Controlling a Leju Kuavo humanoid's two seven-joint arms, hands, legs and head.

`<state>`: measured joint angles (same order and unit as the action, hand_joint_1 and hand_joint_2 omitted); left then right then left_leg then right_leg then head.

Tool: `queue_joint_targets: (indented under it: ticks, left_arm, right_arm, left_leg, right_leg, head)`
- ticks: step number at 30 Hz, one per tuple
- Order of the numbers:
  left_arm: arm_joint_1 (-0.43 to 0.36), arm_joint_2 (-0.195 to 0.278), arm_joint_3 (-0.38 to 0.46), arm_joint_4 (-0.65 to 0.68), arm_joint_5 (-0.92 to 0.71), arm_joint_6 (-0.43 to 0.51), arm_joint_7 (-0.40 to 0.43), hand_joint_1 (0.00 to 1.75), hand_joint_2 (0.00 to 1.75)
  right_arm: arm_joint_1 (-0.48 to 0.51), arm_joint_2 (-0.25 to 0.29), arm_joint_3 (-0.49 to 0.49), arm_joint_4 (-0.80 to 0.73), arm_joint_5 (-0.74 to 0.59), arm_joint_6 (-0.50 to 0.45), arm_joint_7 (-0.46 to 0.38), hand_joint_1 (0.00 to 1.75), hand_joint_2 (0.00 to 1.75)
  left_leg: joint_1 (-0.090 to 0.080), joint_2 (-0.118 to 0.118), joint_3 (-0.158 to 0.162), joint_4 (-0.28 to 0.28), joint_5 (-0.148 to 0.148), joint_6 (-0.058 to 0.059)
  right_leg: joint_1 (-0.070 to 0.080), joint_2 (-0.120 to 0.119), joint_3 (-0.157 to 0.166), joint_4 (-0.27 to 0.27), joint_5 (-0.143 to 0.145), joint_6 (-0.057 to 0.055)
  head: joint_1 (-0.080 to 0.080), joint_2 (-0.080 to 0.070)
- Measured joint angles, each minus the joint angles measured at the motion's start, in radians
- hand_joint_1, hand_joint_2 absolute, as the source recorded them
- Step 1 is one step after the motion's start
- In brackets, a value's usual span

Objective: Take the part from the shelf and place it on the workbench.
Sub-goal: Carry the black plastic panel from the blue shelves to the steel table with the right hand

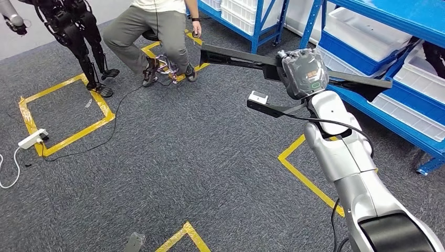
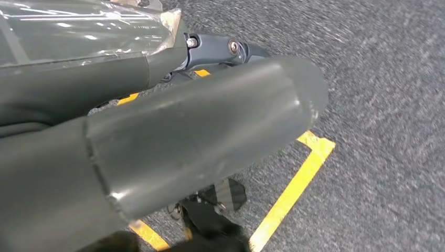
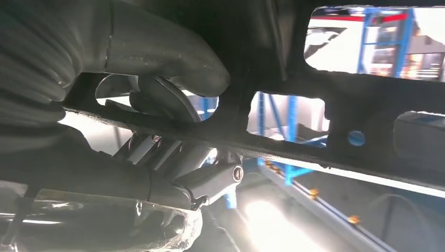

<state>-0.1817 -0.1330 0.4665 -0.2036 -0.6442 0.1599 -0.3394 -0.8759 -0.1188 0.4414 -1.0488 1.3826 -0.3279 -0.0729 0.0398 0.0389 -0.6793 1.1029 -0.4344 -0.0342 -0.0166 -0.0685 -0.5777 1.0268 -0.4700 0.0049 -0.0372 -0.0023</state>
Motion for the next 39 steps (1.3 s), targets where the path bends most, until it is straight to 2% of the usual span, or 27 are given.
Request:
queue_joint_targets:
  ticks: [1,2,4,6,7,9,10,11,12,13,15,16,17,19,20,22,24,25,26,27,28,30,32,33,35,37,39]
  left_arm:
    - [-0.002,-0.001,-0.001,0.000,-0.001,0.000,0.001,0.00,0.00]
    - [-0.004,-0.002,-0.001,0.000,-0.002,0.000,0.003,0.00,0.00]
    - [-0.004,0.000,-0.001,0.000,-0.003,0.000,0.005,0.00,0.00]
    - [-0.002,0.003,-0.001,0.000,-0.003,0.001,0.006,0.00,0.00]
    - [-0.002,0.005,-0.001,0.000,-0.002,0.001,0.005,0.00,0.00]
    - [-0.003,0.007,0.000,0.000,-0.002,0.002,0.004,0.00,0.00]
    - [-0.003,0.007,0.000,0.000,-0.002,0.002,0.003,0.00,0.00]
    - [-0.001,0.007,0.000,0.000,-0.002,0.002,0.003,0.00,0.00]
    - [0.001,0.007,-0.001,0.000,-0.003,0.001,0.003,0.00,0.00]
    - [0.002,0.007,-0.001,0.000,-0.003,0.002,0.003,0.00,0.00]
    - [0.004,0.006,0.000,0.001,-0.002,0.002,0.003,0.00,0.00]
    - [0.004,0.005,0.000,0.001,-0.002,0.003,0.003,0.00,0.00]
    - [0.006,0.003,0.000,0.001,-0.003,0.004,0.003,0.00,0.00]
    - [0.011,0.003,0.000,0.001,-0.003,0.006,0.004,0.00,0.00]
    - [0.014,0.004,0.000,0.001,-0.002,0.007,0.004,0.00,0.00]
    - [0.016,0.006,0.000,0.002,-0.001,0.008,0.001,0.00,0.00]
    - [0.016,0.006,0.000,0.002,0.001,0.009,-0.003,0.00,0.00]
    - [0.018,0.006,0.000,0.002,0.001,0.010,-0.004,0.00,0.00]
    - [0.020,0.006,0.000,0.002,0.001,0.010,-0.004,0.00,0.00]
    - [0.022,0.006,0.000,0.002,0.001,0.010,-0.004,0.00,0.00]
    - [0.025,0.006,0.000,0.002,0.002,0.011,-0.004,0.00,0.00]
    - [0.026,0.005,0.000,0.002,0.003,0.012,-0.004,0.00,0.00]
    - [0.027,0.003,0.001,0.002,0.004,0.013,-0.004,0.00,0.00]
    - [0.027,0.003,0.002,0.002,0.004,0.015,-0.005,0.00,0.00]
    - [0.030,0.004,0.005,0.002,0.005,0.018,-0.004,0.00,0.00]
    - [0.033,0.005,0.008,0.002,0.006,0.019,-0.004,0.00,0.00]
    - [0.034,0.006,0.010,0.003,0.006,0.020,-0.004,0.00,0.00]
  right_arm:
    - [-0.005,0.001,0.002,0.001,0.001,-0.002,0.000,1.75,1.75]
    - [-0.009,0.004,0.003,0.002,0.002,-0.004,0.000,1.75,1.75]
    - [-0.012,0.010,0.006,0.008,0.002,-0.008,0.000,1.75,1.75]
    - [-0.012,0.017,0.009,0.016,0.000,-0.012,-0.002,1.75,1.75]
    - [-0.012,0.019,0.010,0.019,-0.001,-0.014,-0.003,1.75,1.75]
    - [-0.012,0.023,0.011,0.028,-0.003,-0.016,-0.007,1.75,1.75]
    - [-0.011,0.024,0.011,0.033,-0.003,-0.017,-0.008,1.75,1.75]
    - [-0.011,0.025,0.012,0.038,-0.003,-0.017,-0.010,1.75,1.75]
    - [-0.011,0.027,0.013,0.042,-0.003,-0.017,-0.010,1.75,1.75]
    - [-0.011,0.029,0.013,0.044,-0.003,-0.017,-0.011,1.75,1.75]
    - [-0.015,0.033,0.014,0.046,-0.003,-0.017,-0.012,1.75,1.75]
    - [-0.019,0.038,0.014,0.048,-0.004,-0.017,-0.014,1.75,1.75]
    - [-0.023,0.044,0.014,0.050,-0.004,-0.017,-0.017,1.75,1.75]
    - [-0.027,0.064,0.016,0.056,-0.004,-0.017,-0.026,1.75,1.75]
    - [-0.029,0.076,0.018,0.059,-0.002,-0.017,-0.031,1.75,1.75]
    - [-0.036,0.100,0.026,0.067,0.004,-0.017,-0.041,1.75,1.75]
    - [-0.046,0.118,0.037,0.079,0.011,-0.018,-0.050,1.75,1.75]
    - [-0.050,0.125,0.043,0.087,0.013,-0.019,-0.055,1.75,1.75]
    - [-0.051,0.130,0.049,0.095,0.015,-0.021,-0.060,1.75,1.75]
    - [-0.051,0.135,0.055,0.103,0.016,-0.023,-0.063,1.75,1.75]
    - [-0.051,0.140,0.060,0.109,0.017,-0.025,-0.066,1.75,1.75]
    - [-0.053,0.146,0.067,0.117,0.017,-0.031,-0.070,1.75,1.75]
    - [-0.057,0.148,0.072,0.123,0.017,-0.034,-0.072,1.75,1.75]
    - [-0.061,0.149,0.075,0.126,0.017,-0.035,-0.072,1.75,1.75]
    - [-0.065,0.150,0.080,0.131,0.017,-0.035,-0.072,1.75,1.75]
    - [-0.068,0.150,0.084,0.134,0.017,-0.035,-0.072,1.75,1.75]
    - [-0.070,0.146,0.087,0.138,0.016,-0.035,-0.072,1.75,1.75]
  left_leg:
    - [0.000,0.012,0.022,-0.041,0.010,0.001]
    - [-0.004,0.017,0.030,-0.061,0.013,0.005]
    - [-0.016,-0.005,0.027,-0.068,0.017,0.026]
    - [-0.024,-0.025,0.027,-0.072,0.023,0.047]
    - [-0.025,-0.033,0.027,-0.073,0.025,0.057]
    - [-0.030,-0.053,0.026,-0.073,0.028,0.069]
    - [-0.034,-0.065,0.026,-0.073,0.028,0.073]
    - [-0.039,-0.079,0.025,-0.073,0.029,0.075]
    - [-0.044,-0.092,0.025,-0.073,0.030,0.077]
    - [-0.048,-0.105,0.026,-0.073,0.031,0.078]
    - [-0.055,-0.129,0.024,-0.072,0.032,0.080]
    - [-0.056,-0.138,0.022,-0.071,0.033,0.080]
    - [-0.057,-0.147,0.019,-0.070,0.034,0.080]
    - [-0.056,-0.162,0.016,-0.072,0.037,0.074]
    - [-0.057,-0.160,0.015,-0.071,0.035,0.070]
    - [-0.058,-0.122,-0.005,-0.029,0.004,0.058]
    - [-0.049,-0.073,-0.059,0.080,-0.055,0.041]
    - [-0.041,-0.062,-0.088,0.136,-0.077,0.033]
    - [-0.033,-0.056,-0.108,0.171,-0.085,0.025]
    - [-0.025,-0.050,-0.109,0.170,-0.075,0.017]
    - [-0.018,-0.044,-0.091,0.134,-0.051,0.010]
    - [-0.009,-0.014,-0.020,0.009,0.004,-0.001]
    - [-0.011,0.004,0.022,-0.067,0.025,0.005]
    - [-0.016,0.003,0.025,-0.076,0.024,0.013]
    - [-0.021,-0.016,0.025,-0.080,0.029,0.033]
    - [-0.021,-0.031,0.031,-0.089,0.034,0.049]
    - [-0.021,-0.046,0.033,-0.093,0.036,0.060]
  right_leg:
    - [0.003,-0.007,-0.001,0.001,-0.002,0.006]
    - [0.008,-0.014,-0.002,0.001,-0.003,0.013]
    - [0.008,-0.028,-0.001,-0.003,-0.003,0.029]
    - [0.002,-0.007,-0.015,0.025,-0.022,0.036]
    - [-0.001,0.014,-0.034,0.066,-0.043,0.034]
    - [0.001,0.051,-0.100,0.202,-0.098,0.023]
    - [0.004,0.058,-0.132,0.262,-0.117,0.020]
    - [0.010,0.063,-0.152,0.296,-0.123,0.018]
    - [0.016,0.066,-0.153,0.289,-0.112,0.018]
    - [0.022,0.072,-0.135,0.243,-0.088,0.017]
    - [0.035,0.109,-0.071,0.098,-0.025,0.006]
    - [0.039,0.125,-0.047,0.045,-0.002,-0.002]
    - [0.041,0.136,-0.032,0.014,0.011,-0.009]
    - [0.039,0.124,-0.026,0.003,0.018,-0.019]
    - [0.035,0.115,-0.021,-0.004,0.022,-0.024]
    - [0.026,0.096,-0.013,-0.018,0.028,-0.033]
    - [0.023,0.075,-0.008,-0.022,0.029,-0.036]
    - [0.023,0.064,-0.008,-0.022,0.028,-0.037]
    - [0.022,0.052,-0.009,-0.022,0.027,-0.038]
    - [0.021,0.040,-0.009,-0.022,0.026,-0.037]
    - [0.018,0.029,-0.009,-0.021,0.024,-0.035]
    - [0.018,0.011,-0.009,-0.017,0.017,-0.026]
    - [0.022,-0.003,-0.010,-0.012,0.010,-0.012]
    - [0.025,-0.011,-0.010,-0.010,0.008,-0.006]
    - [0.024,-0.021,-0.010,-0.009,0.004,0.005]
    - [0.019,0.000,-0.028,0.030,-0.020,0.011]
    - [0.013,0.039,-0.082,0.145,-0.068,0.005]
  head:
    - [0.003,0.000]
    - [0.005,0.000]
    - [0.011,0.000]
    - [0.012,0.000]
    - [0.012,0.000]
    - [0.013,0.000]
    - [0.014,0.000]
    - [0.014,0.000]
    - [0.014,0.000]
    - [0.014,0.000]
    - [0.013,0.000]
    - [0.013,0.000]
    - [0.013,0.000]
    - [0.013,0.000]
    - [0.013,0.000]
    - [0.011,0.000]
    - [0.009,0.000]
    - [0.009,0.000]
    - [0.009,0.000]
    - [0.009,0.000]
    - [0.009,0.000]
    - [0.009,0.000]
    - [0.011,0.000]
    - [0.012,0.000]
    - [0.015,0.000]
    - [0.016,0.000]
    - [0.017,0.000]
